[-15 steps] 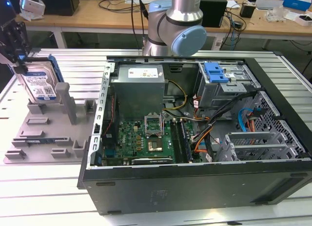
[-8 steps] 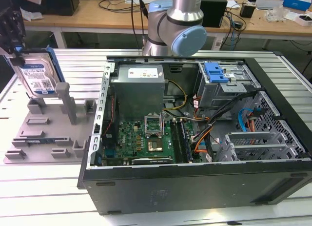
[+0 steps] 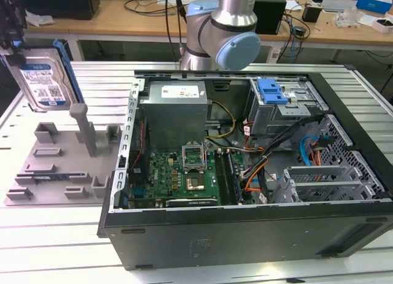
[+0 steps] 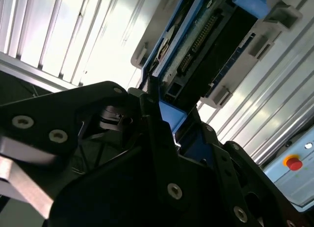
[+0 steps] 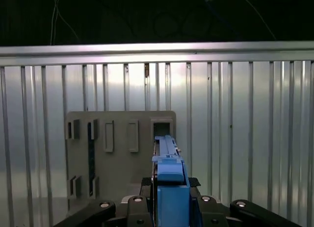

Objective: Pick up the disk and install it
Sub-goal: 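Pick up the disk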

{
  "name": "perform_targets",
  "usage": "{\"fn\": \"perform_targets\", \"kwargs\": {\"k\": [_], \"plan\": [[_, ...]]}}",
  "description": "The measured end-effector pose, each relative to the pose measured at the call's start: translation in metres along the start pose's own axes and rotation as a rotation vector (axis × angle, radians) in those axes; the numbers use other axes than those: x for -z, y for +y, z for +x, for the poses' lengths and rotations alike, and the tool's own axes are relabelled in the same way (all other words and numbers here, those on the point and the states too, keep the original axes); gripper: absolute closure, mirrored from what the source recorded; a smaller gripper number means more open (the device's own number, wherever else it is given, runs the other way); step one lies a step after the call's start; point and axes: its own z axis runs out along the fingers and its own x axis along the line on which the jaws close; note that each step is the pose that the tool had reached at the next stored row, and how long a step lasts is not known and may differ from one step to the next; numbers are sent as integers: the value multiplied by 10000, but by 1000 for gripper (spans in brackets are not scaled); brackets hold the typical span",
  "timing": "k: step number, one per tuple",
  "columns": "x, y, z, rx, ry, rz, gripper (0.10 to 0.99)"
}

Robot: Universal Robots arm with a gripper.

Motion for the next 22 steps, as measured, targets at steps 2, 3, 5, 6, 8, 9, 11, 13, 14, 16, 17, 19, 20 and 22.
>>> {"fn": "perform_targets", "kwargs": {"k": [2,3,5,6,8,9,11,13,14,16,17,19,20,22], "plan": [[109,-16,2,0,-22,0,722],[164,-25,3,-1,-34,-1,722],[263,-43,6,-2,-61,-1,722],[307,-52,7,-2,-75,-1,722],[405,-72,10,-3,-108,-1,722],[448,-80,11,-4,-123,-2,722],[570,-105,17,-6,-166,-3,722],[654,-125,23,-7,-204,-3,722],[725,-141,29,-7,-240,-4,722],[827,-165,39,-10,-300,-5,722],[863,-173,43,-10,-320,-4,722],[952,-191,52,-12,-374,-6,722],[971,-196,59,-12,-407,-7,722],[972,-196,59,-14,-409,-8,722]]}}
